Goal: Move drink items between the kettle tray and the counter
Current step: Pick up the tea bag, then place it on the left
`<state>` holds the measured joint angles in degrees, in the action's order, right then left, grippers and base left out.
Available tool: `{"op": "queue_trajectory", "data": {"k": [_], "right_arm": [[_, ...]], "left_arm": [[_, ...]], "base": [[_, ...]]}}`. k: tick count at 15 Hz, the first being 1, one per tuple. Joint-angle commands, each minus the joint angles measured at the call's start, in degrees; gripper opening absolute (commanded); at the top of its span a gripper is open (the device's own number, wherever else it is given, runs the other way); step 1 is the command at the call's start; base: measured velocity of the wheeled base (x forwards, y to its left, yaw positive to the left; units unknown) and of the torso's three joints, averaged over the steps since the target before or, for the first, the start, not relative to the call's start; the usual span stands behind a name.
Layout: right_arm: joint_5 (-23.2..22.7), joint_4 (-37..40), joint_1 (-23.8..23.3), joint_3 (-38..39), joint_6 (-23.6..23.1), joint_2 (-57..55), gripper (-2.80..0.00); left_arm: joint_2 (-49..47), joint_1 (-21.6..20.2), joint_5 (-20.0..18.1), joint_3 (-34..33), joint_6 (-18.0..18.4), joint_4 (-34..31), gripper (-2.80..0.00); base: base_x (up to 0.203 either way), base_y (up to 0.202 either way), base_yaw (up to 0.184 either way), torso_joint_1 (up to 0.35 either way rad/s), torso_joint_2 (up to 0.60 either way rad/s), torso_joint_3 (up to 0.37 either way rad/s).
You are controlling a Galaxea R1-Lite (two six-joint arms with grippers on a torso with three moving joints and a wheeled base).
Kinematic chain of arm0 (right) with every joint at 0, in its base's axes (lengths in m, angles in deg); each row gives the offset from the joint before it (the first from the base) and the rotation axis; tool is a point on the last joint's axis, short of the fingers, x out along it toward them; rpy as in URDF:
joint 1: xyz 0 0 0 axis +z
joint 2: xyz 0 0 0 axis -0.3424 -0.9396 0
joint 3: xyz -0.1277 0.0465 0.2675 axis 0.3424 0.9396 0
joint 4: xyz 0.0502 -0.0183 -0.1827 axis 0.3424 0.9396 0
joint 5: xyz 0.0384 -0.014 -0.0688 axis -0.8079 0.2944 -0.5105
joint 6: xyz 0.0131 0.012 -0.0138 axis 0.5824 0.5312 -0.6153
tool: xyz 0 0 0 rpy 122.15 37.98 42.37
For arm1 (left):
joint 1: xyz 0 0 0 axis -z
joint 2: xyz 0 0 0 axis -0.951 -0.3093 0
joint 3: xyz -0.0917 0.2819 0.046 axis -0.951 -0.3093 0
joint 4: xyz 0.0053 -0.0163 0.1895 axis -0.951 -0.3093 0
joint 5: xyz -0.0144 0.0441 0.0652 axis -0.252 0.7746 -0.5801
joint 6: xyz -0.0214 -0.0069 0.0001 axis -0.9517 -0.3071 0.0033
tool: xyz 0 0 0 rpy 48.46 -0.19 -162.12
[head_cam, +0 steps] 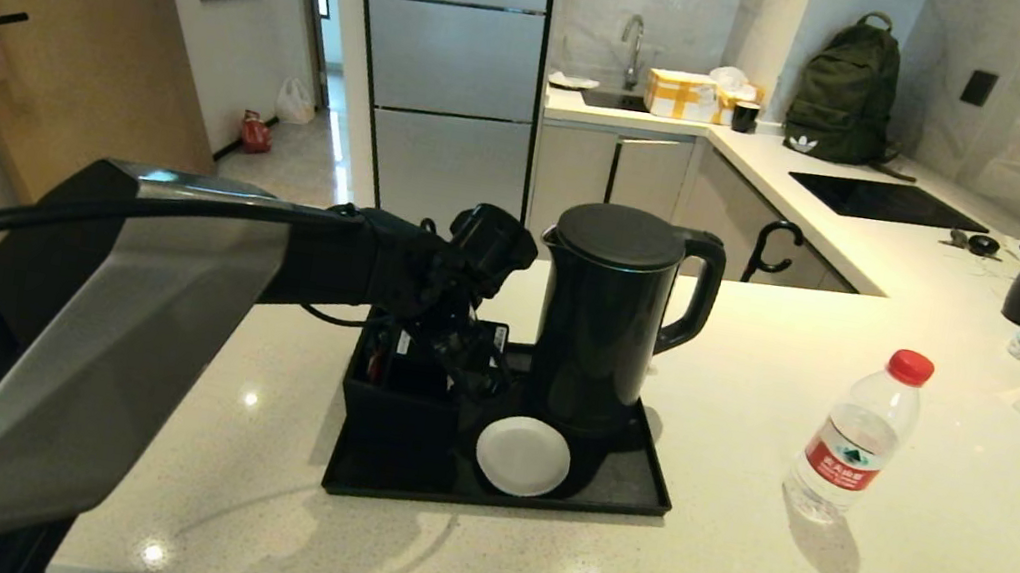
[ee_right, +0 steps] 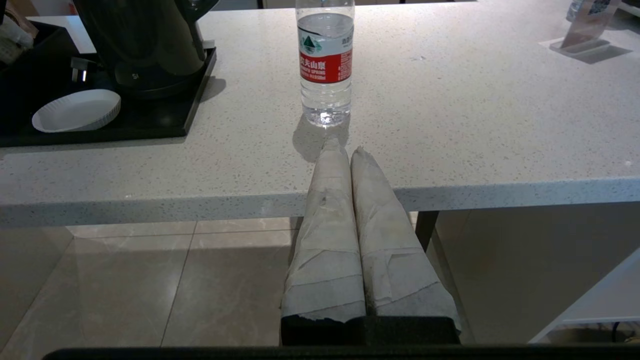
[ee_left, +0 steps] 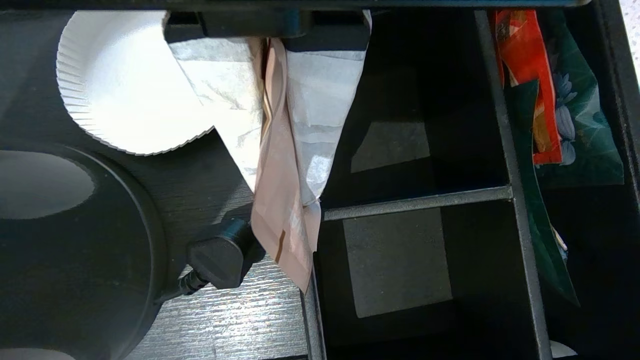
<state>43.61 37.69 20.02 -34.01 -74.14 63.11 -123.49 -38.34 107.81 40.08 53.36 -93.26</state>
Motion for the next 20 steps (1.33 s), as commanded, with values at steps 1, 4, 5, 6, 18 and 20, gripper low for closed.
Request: {"op": "queue_trajectory", "data": {"k": [1, 4, 5, 6, 18, 20], "right_arm": [[0.00, -0.01, 0.00, 0.09, -0.04, -0.05, -2.80], [0.00, -0.01, 0.00, 0.09, 0.05, -0.05, -2.80], [0.00, -0.01, 0.00, 0.09, 0.05, -0.05, -2.80], [0.00, -0.01, 0.00, 0.09, 0.05, -0.05, -2.80], [0.00, -0.01, 0.00, 0.09, -0.04, -0.05, -2.80], [0.00, -0.01, 0.00, 0.09, -0.04, -0.05, -2.80]], "left_arm": [[2.28, -0.16, 0.24, -0.05, -0.12, -0.50, -2.80], [6.48, -1.60, 0.38, -0.40, -0.08, -1.33, -2.80], [8.48, -2.77, 0.40, -0.89, 0.01, -2.21, -2.80], [9.10, -3.50, 0.41, -1.31, 0.08, -3.06, -2.80], [32.19, -24.02, -9.16, -12.16, -7.98, -14.53, -2.80], [34.55, -29.51, -15.44, -20.02, -8.56, -15.22, -2.80]], "base": [[0.000, 0.000, 0.000, 0.000, 0.00, 0.000], [0.000, 0.000, 0.000, 0.000, 0.00, 0.000], [0.000, 0.000, 0.000, 0.000, 0.00, 0.000], [0.000, 0.000, 0.000, 0.000, 0.00, 0.000], [0.000, 0.000, 0.000, 0.000, 0.00, 0.000], [0.000, 0.000, 0.000, 0.000, 0.00, 0.000]]}}
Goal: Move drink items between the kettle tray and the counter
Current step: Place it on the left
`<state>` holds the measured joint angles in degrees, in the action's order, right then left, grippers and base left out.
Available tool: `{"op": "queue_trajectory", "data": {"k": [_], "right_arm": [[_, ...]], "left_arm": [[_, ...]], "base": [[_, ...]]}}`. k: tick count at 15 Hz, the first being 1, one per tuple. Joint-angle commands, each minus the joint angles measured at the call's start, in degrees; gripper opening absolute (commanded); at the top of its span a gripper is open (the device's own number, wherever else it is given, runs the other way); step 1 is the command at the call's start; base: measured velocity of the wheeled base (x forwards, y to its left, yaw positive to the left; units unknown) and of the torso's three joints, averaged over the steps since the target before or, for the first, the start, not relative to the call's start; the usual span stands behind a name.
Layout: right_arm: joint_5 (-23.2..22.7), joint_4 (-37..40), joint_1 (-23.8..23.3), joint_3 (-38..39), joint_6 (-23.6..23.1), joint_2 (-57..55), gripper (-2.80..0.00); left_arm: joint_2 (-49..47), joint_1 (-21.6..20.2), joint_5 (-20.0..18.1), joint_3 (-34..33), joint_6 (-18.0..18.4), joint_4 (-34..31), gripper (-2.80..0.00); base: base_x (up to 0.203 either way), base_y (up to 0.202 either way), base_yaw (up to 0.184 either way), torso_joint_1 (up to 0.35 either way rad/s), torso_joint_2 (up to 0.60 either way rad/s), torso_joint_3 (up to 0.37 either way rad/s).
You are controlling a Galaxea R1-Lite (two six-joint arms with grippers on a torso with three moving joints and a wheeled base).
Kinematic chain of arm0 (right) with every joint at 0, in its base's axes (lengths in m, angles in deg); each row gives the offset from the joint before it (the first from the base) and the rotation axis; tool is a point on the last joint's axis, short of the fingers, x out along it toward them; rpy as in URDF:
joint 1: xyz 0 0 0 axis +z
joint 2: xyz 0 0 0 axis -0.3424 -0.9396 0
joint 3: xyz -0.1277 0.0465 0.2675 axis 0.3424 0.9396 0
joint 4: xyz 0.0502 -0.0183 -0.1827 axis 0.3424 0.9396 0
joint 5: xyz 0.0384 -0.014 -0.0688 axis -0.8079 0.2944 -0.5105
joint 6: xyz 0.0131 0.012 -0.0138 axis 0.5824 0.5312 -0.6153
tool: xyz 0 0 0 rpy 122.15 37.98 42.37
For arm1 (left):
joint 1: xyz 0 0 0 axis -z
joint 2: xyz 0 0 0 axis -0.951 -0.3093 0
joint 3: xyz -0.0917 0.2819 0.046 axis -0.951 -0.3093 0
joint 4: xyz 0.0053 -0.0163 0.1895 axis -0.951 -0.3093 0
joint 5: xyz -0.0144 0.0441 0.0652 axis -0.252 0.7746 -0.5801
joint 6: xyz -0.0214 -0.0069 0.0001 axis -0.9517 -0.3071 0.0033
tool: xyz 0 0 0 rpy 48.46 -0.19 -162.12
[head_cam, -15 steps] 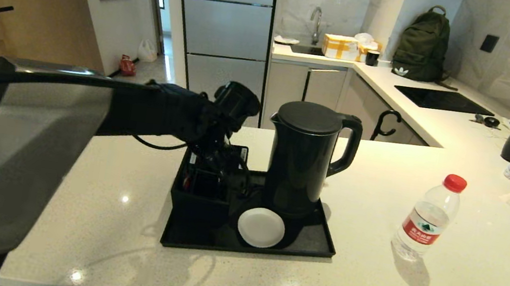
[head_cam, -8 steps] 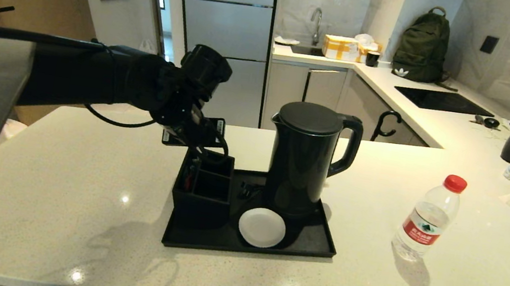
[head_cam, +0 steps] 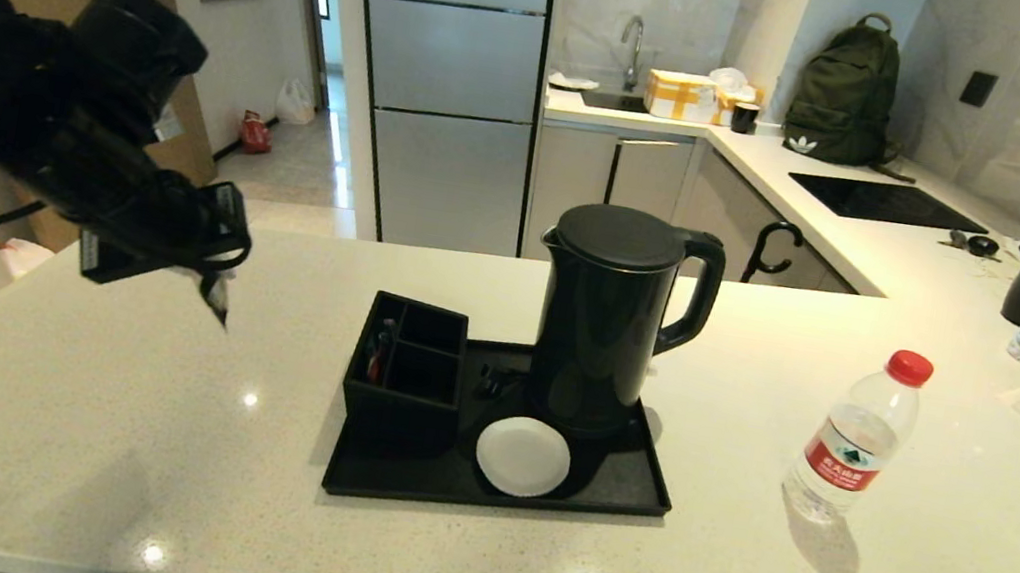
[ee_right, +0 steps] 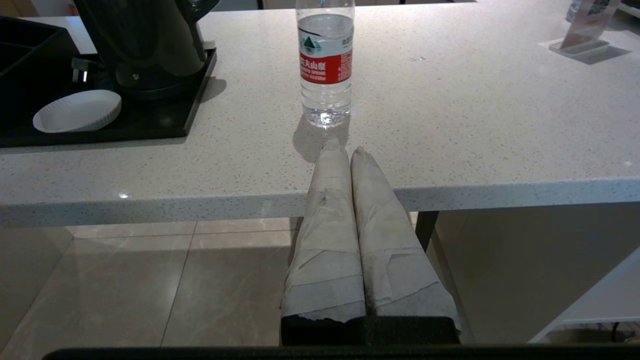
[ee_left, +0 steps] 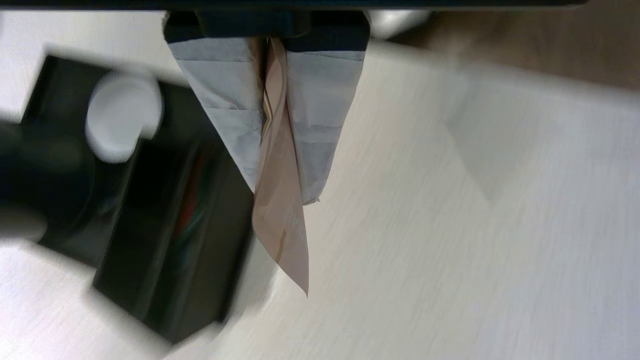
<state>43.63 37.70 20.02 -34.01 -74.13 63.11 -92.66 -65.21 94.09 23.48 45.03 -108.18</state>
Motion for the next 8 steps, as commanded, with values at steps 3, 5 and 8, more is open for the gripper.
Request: {"op": "queue_trajectory", "data": {"k": [3, 5, 8], "right_arm": [[-0.03, -0.02, 0.00, 0.09, -0.05, -0.05, -2.80], [-0.03, -0.02, 0.00, 0.09, 0.04, -0.05, -2.80], [-0.03, -0.02, 0.00, 0.09, -0.05, -0.05, -2.80]], "left_arm": [[5.68, -7.86, -9.12, -15.85, 0.31, 2.13, -2.80], [4.50, -8.73, -10.64, -20.13, 2.21, 6.02, -2.80], [0.55, -9.10, -10.91, -20.50, 4.98, 8.06, -2.80]], "base": [[0.000, 0.000, 0.000, 0.000, 0.00, 0.000], [0.000, 0.000, 0.000, 0.000, 0.00, 0.000], [0.000, 0.000, 0.000, 0.000, 0.00, 0.000]]}}
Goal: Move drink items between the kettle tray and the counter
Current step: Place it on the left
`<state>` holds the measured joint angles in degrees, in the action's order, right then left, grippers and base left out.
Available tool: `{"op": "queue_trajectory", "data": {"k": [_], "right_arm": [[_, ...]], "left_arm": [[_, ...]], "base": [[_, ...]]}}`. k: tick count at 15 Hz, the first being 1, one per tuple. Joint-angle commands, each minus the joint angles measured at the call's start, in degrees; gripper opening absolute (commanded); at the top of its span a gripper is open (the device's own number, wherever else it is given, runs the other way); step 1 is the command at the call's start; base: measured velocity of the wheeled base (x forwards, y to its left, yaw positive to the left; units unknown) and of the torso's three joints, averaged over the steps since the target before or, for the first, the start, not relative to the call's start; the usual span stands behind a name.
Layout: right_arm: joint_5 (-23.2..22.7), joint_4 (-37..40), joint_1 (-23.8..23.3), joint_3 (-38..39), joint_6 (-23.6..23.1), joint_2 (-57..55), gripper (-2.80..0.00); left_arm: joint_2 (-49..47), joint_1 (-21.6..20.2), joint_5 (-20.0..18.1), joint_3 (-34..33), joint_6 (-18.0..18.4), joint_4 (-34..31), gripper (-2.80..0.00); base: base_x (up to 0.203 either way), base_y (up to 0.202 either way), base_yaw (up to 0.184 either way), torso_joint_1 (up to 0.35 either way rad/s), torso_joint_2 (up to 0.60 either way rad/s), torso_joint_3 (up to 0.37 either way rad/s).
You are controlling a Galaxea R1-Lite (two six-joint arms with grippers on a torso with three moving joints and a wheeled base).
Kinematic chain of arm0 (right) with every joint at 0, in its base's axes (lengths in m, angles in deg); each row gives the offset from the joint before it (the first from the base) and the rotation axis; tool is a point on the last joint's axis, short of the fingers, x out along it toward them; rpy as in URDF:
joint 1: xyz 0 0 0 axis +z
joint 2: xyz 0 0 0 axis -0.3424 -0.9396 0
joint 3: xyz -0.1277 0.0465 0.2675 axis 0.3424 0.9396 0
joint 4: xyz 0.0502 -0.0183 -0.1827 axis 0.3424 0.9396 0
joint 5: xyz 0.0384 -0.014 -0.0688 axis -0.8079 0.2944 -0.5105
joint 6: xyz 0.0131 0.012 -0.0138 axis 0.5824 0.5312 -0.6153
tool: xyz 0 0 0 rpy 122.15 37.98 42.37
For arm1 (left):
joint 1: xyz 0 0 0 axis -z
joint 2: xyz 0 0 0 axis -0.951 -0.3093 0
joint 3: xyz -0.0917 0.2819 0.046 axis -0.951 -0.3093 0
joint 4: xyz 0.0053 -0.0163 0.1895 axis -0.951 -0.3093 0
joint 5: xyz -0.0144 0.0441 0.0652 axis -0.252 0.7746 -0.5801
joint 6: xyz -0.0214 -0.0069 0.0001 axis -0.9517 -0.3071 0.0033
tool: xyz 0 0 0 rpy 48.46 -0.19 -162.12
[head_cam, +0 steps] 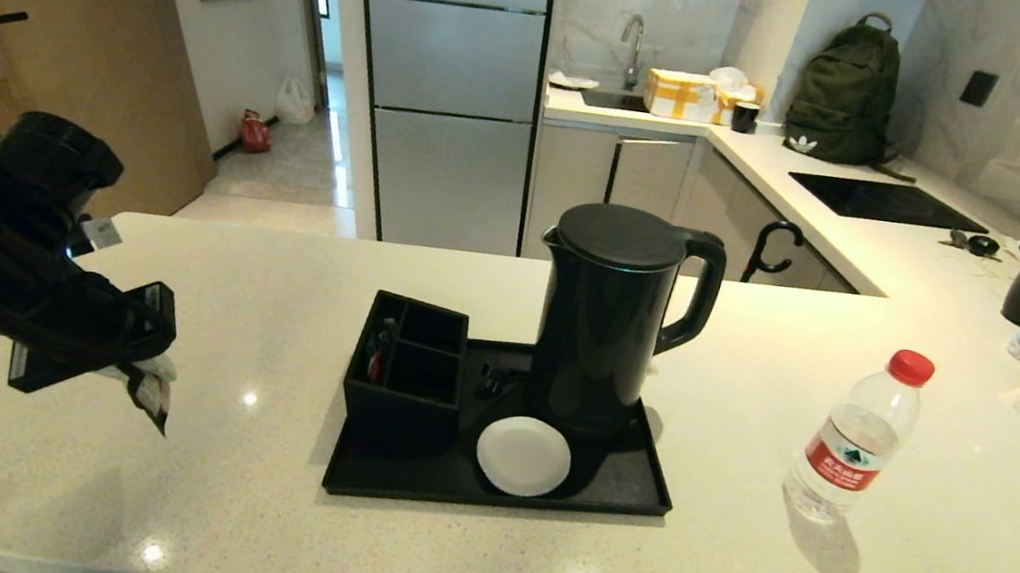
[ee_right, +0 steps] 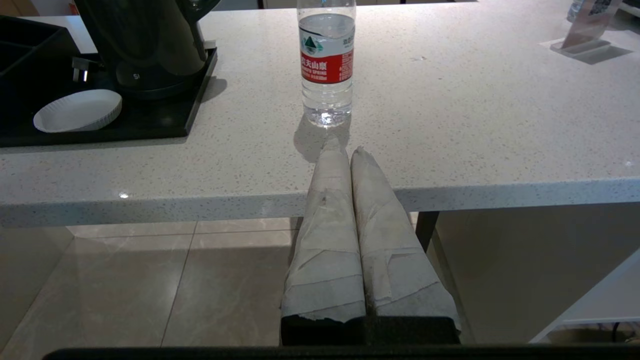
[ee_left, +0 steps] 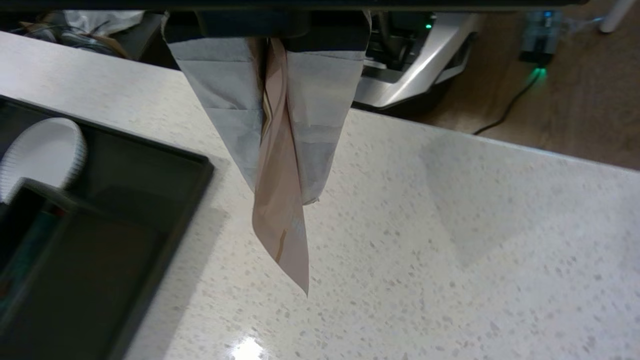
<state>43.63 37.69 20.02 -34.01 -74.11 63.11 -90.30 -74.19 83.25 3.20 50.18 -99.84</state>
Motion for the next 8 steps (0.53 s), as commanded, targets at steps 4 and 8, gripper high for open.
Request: {"op": "queue_trajectory", "data": {"k": [4, 8], "right_arm": [[-0.02, -0.01, 0.00, 0.09, -0.07, -0.05, -2.80], [-0.02, -0.01, 0.00, 0.09, 0.01, -0.05, -2.80]], "left_arm": [[-10.13, -0.06, 0.10, 3.86, 0.92, 4.09, -2.80], [-13.37, 0.01, 0.28, 6.91, 1.06, 4.84, -2.80]], "base": [[0.000, 0.000, 0.000, 0.000, 0.00, 0.000], [0.000, 0.000, 0.000, 0.000, 0.00, 0.000]]}}
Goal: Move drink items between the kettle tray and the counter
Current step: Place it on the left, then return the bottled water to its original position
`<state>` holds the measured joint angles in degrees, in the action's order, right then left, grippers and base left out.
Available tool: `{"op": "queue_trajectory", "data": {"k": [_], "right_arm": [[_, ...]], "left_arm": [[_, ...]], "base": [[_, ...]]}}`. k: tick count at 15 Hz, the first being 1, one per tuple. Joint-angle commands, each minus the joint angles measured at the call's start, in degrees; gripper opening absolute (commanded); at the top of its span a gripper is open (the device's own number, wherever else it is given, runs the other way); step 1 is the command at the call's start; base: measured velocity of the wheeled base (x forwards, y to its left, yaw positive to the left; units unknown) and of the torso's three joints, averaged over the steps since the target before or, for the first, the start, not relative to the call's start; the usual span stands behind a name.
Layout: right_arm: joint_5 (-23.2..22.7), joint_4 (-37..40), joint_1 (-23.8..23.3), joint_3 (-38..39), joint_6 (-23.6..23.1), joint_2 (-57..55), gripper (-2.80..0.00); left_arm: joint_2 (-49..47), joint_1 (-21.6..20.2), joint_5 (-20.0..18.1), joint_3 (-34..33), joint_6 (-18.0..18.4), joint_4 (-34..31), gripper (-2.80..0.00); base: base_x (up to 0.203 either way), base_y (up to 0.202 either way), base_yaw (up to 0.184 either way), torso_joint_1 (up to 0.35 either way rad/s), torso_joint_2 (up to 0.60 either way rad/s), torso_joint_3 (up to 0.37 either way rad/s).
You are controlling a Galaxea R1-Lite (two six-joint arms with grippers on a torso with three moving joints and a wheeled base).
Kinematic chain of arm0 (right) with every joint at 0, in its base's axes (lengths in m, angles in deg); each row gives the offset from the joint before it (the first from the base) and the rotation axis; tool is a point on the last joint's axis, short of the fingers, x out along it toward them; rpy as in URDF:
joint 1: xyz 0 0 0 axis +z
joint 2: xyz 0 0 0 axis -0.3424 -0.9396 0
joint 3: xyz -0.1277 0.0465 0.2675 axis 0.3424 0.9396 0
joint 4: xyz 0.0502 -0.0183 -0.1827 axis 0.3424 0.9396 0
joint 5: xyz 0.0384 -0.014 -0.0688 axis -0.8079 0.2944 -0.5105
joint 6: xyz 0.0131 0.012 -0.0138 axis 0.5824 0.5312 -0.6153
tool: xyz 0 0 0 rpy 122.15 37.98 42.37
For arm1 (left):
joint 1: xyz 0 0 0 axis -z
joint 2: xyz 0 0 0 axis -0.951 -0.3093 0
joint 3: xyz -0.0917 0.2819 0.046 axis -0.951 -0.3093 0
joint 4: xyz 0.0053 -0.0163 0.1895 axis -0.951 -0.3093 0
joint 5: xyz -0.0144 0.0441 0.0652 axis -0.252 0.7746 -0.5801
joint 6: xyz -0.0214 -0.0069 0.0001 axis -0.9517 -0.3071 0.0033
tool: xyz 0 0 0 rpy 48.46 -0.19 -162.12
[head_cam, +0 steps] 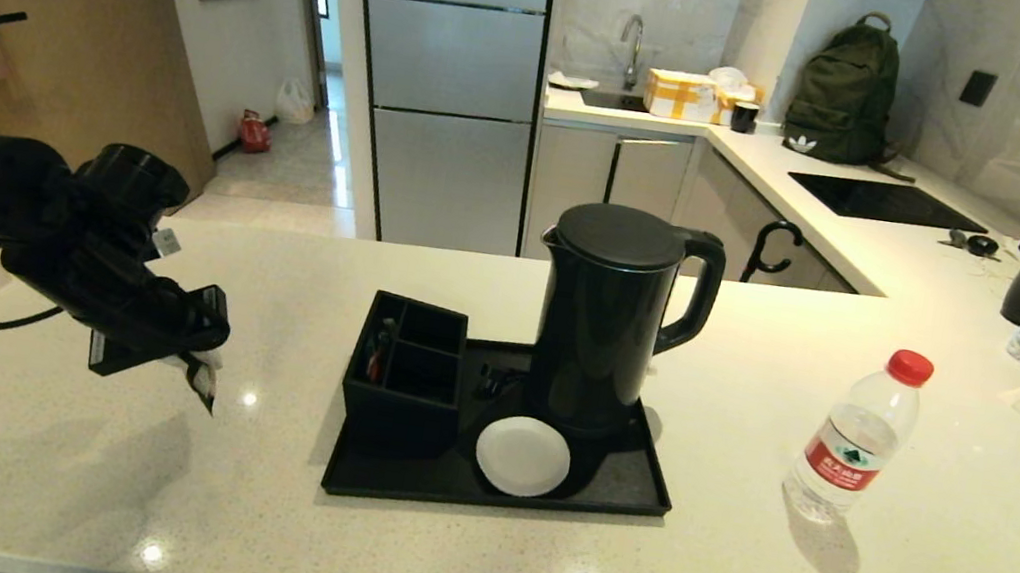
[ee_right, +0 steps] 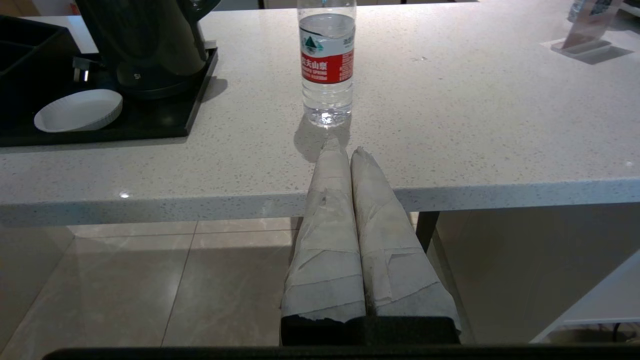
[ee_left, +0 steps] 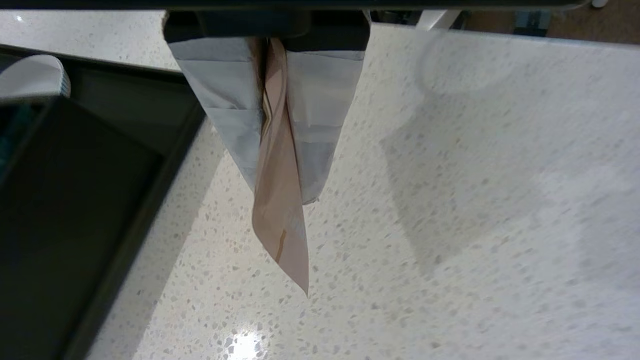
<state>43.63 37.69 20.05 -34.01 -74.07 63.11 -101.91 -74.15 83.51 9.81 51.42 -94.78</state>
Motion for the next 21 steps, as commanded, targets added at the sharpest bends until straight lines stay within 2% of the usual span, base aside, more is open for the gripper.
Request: {"op": "queue_trajectory", "data": {"k": [1, 3, 6, 9, 13, 14, 15, 19, 21], "right_arm": [[-0.02, -0.01, -0.02, 0.09, -0.02, -0.05, -2.80], [-0.02, -0.01, -0.02, 0.09, -0.02, -0.05, -2.80], [-0.02, -0.01, -0.02, 0.09, -0.09, -0.05, -2.80], [-0.02, -0.01, -0.02, 0.09, -0.04, -0.11, -2.80], [-0.02, -0.01, -0.02, 0.09, -0.11, -0.05, -2.80], [-0.02, -0.01, -0.02, 0.09, -0.11, -0.05, -2.80], [-0.02, -0.01, -0.02, 0.09, -0.11, -0.05, -2.80], [-0.02, -0.01, -0.02, 0.09, -0.11, -0.05, -2.80], [-0.02, -0.01, -0.02, 0.09, -0.11, -0.05, -2.80]], "left_arm": [[-2.40, 0.01, 0.01, 1.04, -0.18, -0.28, 0.00], [-7.21, 0.11, -0.05, 3.70, -0.18, -0.32, 0.00], [-7.80, 0.14, -0.07, 4.37, -0.23, -0.36, 0.00], [-3.20, -0.15, -0.15, 4.78, -0.74, -0.88, 0.00], [5.91, -3.75, -0.72, 6.57, -0.34, -1.77, 0.00], [7.21, -4.64, -1.09, 7.61, -0.18, -3.93, 0.00], [10.44, -5.59, -1.46, 8.76, 0.00, -6.38, -2.80], [34.12, -9.31, -2.21, 9.75, 2.26, -16.66, -2.80], [47.75, -10.26, -2.57, 9.67, 3.57, -25.05, -2.80]], "base": [[0.000, 0.000, 0.000, 0.000, 0.00, 0.000], [0.000, 0.000, 0.000, 0.000, 0.00, 0.000], [0.000, 0.000, 0.000, 0.000, 0.00, 0.000], [0.000, 0.000, 0.000, 0.000, 0.00, 0.000], [0.000, 0.000, 0.000, 0.000, 0.00, 0.000], [0.000, 0.000, 0.000, 0.000, 0.00, 0.000], [0.000, 0.000, 0.000, 0.000, 0.00, 0.000], [0.000, 0.000, 0.000, 0.000, 0.00, 0.000], [0.000, 0.000, 0.000, 0.000, 0.00, 0.000]]}}
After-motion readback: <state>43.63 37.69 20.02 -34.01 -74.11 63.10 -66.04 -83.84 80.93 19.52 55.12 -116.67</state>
